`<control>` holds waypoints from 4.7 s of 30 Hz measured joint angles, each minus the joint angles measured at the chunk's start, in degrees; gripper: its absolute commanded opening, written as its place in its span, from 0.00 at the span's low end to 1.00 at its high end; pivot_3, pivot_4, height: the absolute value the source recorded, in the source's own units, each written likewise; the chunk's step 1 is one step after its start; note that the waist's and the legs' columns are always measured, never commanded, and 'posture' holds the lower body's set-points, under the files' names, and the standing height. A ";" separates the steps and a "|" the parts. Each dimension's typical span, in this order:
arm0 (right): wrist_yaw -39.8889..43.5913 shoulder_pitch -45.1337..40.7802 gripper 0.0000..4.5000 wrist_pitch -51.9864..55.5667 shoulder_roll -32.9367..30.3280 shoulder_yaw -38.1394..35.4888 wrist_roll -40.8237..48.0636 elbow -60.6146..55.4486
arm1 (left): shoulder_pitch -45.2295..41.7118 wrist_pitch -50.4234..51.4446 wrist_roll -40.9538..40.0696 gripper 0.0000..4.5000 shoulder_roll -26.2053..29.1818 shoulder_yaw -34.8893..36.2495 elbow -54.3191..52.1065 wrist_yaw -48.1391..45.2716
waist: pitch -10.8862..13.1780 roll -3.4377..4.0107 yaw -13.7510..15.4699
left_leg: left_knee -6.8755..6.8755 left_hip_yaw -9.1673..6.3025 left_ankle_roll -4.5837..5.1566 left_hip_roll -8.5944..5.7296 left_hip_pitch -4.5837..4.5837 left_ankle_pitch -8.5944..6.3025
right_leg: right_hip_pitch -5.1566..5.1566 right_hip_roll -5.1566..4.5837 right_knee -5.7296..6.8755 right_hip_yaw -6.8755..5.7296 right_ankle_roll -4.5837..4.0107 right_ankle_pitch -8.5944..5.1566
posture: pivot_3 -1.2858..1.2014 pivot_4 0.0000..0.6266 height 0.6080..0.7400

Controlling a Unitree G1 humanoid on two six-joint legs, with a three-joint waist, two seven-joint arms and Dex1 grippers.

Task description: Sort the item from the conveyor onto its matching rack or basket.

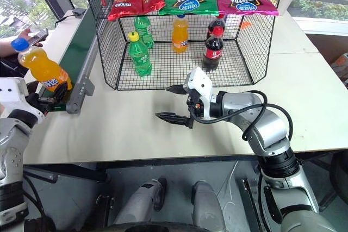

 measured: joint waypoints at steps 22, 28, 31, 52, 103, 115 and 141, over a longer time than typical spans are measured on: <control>-0.74 -0.07 1.00 0.40 -0.18 -0.07 0.75 -0.07 | -5.95 6.05 -10.89 0.67 1.51 -12.46 -4.62 -15.06 | 0.00 -0.02 0.23 | 0.02 -0.02 0.01 -0.01 -0.03 0.01 | 0.02 0.02 -0.03 -0.04 0.00 0.03 | 0.52 0.24 0.99; -1.08 -0.81 1.00 0.40 0.19 0.06 1.11 -0.08 | -11.24 3.85 -7.03 0.67 -2.33 -28.69 -2.76 -23.52 | 0.01 -0.02 -0.34 | 0.00 0.06 0.14 0.01 -0.03 0.05 | 0.00 0.04 -0.10 -0.03 0.02 0.08 | 0.52 0.24 0.99; -1.55 -0.90 1.00 0.40 0.16 0.05 1.04 -0.07 | -12.81 1.59 -5.25 0.67 -3.10 -31.26 -1.16 -25.97 | 0.01 -0.01 -0.34 | -0.03 0.05 0.16 0.06 -0.03 0.06 | -0.03 0.07 -0.10 -0.03 0.01 0.10 | 0.52 0.24 0.99; -6.01 -3.89 1.00 0.33 1.84 0.05 -0.11 1.01 | -14.83 -2.36 0.03 0.67 -7.97 -38.67 2.19 -33.16 | 0.01 -0.01 -0.06 | 0.04 0.04 0.19 0.01 -0.03 0.08 | 0.03 0.05 -0.13 -0.04 0.19 0.21 | 0.52 0.24 0.99; -19.26 -11.46 0.58 -1.58 8.17 0.11 -10.00 14.17 | -10.77 4.32 -1.83 1.00 -1.42 -24.03 -1.03 -24.73 | 0.01 0.00 -0.10 | 0.14 0.04 0.19 0.01 -0.01 0.10 | 0.03 0.12 -0.06 -0.02 0.24 0.38 | 0.52 0.24 0.99; -30.79 -21.50 0.58 -18.12 17.80 -3.05 -18.85 43.61 | -7.54 3.13 1.86 1.00 -7.30 -23.46 -4.23 -13.11 | 0.02 0.01 -0.23 | 0.12 0.12 0.14 0.01 -0.01 0.15 | -0.01 0.27 -0.01 0.04 0.35 0.47 | 0.52 0.24 0.99; -34.85 -34.22 0.69 -41.50 22.90 -8.88 -22.05 75.94 | -5.16 1.41 5.02 1.00 -10.80 -26.22 -7.00 -7.41 | 0.02 0.02 -0.60 | 0.08 0.46 0.10 0.04 0.21 0.17 | -0.16 0.33 0.52 0.41 0.35 0.46 | 0.52 0.24 0.99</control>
